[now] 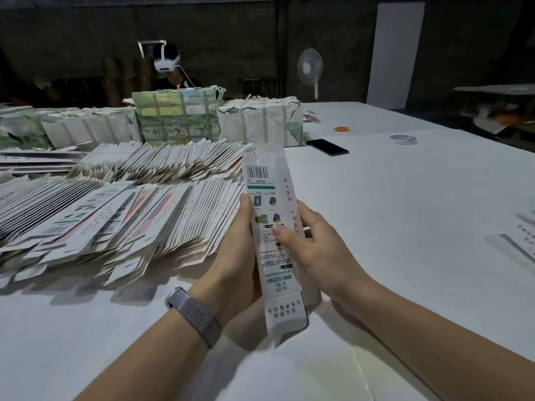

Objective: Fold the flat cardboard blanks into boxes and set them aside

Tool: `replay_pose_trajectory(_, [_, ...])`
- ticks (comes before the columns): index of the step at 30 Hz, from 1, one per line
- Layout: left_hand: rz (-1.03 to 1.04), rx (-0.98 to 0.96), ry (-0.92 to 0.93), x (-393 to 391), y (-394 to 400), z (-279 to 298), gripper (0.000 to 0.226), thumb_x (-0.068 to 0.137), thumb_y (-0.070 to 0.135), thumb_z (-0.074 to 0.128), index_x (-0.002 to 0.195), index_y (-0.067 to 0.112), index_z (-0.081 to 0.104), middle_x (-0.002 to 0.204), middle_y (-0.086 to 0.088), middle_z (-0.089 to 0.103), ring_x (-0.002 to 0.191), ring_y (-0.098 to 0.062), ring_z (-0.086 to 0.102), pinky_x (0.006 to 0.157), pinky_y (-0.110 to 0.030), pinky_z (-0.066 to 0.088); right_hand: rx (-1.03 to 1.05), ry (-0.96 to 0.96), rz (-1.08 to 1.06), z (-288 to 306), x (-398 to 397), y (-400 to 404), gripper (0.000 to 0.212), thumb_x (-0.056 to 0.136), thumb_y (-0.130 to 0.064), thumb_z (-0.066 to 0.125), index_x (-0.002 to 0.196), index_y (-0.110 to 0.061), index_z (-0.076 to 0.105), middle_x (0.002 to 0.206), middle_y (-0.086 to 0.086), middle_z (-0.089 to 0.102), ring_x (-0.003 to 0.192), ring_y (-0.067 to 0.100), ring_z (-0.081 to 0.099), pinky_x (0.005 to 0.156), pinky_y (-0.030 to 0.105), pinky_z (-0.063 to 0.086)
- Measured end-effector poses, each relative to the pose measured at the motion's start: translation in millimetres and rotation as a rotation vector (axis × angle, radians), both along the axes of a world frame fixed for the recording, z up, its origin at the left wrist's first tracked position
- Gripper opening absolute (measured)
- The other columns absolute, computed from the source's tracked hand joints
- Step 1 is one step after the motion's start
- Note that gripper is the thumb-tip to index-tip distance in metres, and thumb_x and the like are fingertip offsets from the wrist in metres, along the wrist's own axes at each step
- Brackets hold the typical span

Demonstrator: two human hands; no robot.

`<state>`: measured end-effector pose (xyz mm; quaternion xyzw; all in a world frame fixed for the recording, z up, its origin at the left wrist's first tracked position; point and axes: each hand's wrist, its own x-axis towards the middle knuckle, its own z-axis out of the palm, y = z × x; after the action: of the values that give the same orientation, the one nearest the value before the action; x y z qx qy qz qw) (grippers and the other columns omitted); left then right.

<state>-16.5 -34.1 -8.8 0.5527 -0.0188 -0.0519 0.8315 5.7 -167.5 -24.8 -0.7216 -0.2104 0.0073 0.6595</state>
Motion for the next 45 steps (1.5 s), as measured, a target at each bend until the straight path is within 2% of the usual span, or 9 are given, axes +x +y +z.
replay_pose_trajectory(7, [0.032,0.143,-0.095,1.9,3.1,-1.5,0.067,0.096,0.067,0.026,0.132,0.025,0.063,0.11,-0.008,0.077,0.098,-0.028,0.076,0.07,-0.036,0.063,0.056,0.023,0.042,2.1,-6.1,-3.3,0.027,0.091,-0.039,0.066,0.118,-0.041,0.066,0.109,-0.008,0.074,0.098,0.016,0.072,0.087,0.045,0.06])
replay_pose_trajectory(11, [0.072,0.15,-0.087,0.5,-2.2,-4.5,0.069,0.084,0.071,0.032,0.12,0.026,0.069,0.103,-0.009,0.078,0.092,-0.027,0.077,0.068,-0.036,0.063,0.075,0.036,0.043,3.2,-7.4,-5.6,0.021,0.096,-0.027,0.065,0.115,-0.033,0.07,0.106,-0.004,0.076,0.097,0.018,0.073,0.088,0.046,0.059])
replay_pose_trajectory(15, [0.111,0.138,-0.077,1.5,-4.5,-8.8,0.058,0.096,0.065,0.031,0.093,0.031,0.079,0.092,-0.01,0.079,0.076,-0.025,0.077,0.058,-0.031,0.061,0.083,0.027,0.01,3.1,-6.2,-5.3,0.025,0.087,-0.038,0.066,0.11,-0.033,0.073,0.107,-0.003,0.075,0.1,0.019,0.072,0.091,0.046,0.058])
replay_pose_trajectory(19, [0.102,0.124,-0.093,3.4,-4.2,-9.3,0.055,0.099,0.059,0.032,0.106,0.023,0.073,0.084,-0.008,0.078,0.068,-0.02,0.075,0.054,-0.028,0.058,0.106,0.03,0.018,3.9,-6.1,-4.8,0.024,0.088,-0.032,0.064,0.109,-0.025,0.074,0.106,-0.002,0.076,0.1,0.018,0.072,0.092,0.042,0.058])
replay_pose_trajectory(23, [0.1,0.133,-0.112,2.6,-5.9,-6.2,0.054,0.1,0.055,0.036,0.124,0.016,0.065,0.093,-0.01,0.078,0.074,-0.02,0.075,0.058,-0.029,0.059,0.129,0.058,0.04,5.8,-4.2,-7.9,0.018,0.098,-0.017,0.062,0.11,-0.021,0.075,0.106,0.006,0.075,0.095,0.017,0.073,0.082,0.03,0.058])
replay_pose_trajectory(27, [0.106,0.145,-0.119,1.9,-6.8,-3.3,0.052,0.102,0.051,0.037,0.132,0.015,0.061,0.109,-0.017,0.075,0.085,-0.027,0.074,0.07,-0.04,0.064,0.171,0.112,0.102,9.2,-3.9,-10.0,0.022,0.099,-0.01,0.057,0.115,-0.013,0.073,0.102,0.008,0.077,0.085,0.015,0.074,0.072,0.022,0.056])
replay_pose_trajectory(34, [0.058,0.081,-0.139,-0.3,-8.3,1.0,0.047,0.102,0.047,0.042,0.129,0.016,0.064,0.111,-0.016,0.075,0.094,-0.029,0.075,0.073,-0.036,0.062,0.23,0.046,0.109,15.2,0.0,-13.3,0.036,0.089,-0.025,0.06,0.124,-0.021,0.067,0.109,0.002,0.076,0.095,0.022,0.074,0.075,0.026,0.058])
replay_pose_trajectory(40, [-0.001,0.113,-0.165,1.0,-5.7,2.4,0.049,0.094,0.051,0.045,0.12,0.018,0.07,0.103,-0.02,0.074,0.085,-0.027,0.073,0.074,-0.036,0.063,0.259,-0.035,0.063,16.6,-1.6,-12.8,0.029,0.096,-0.018,0.059,0.122,-0.025,0.069,0.106,0.004,0.076,0.086,0.015,0.074,0.066,0.02,0.056])
replay_pose_trajectory(45, [-0.006,0.2,-0.148,2.8,-1.9,1.5,0.049,0.091,0.057,0.048,0.128,0.03,0.065,0.114,-0.011,0.075,0.101,-0.028,0.073,0.088,-0.047,0.061,0.265,-0.025,0.071,16.5,0.7,-15.2,0.031,0.096,-0.015,0.058,0.125,-0.021,0.067,0.109,0.002,0.076,0.096,0.021,0.074,0.075,0.026,0.059])
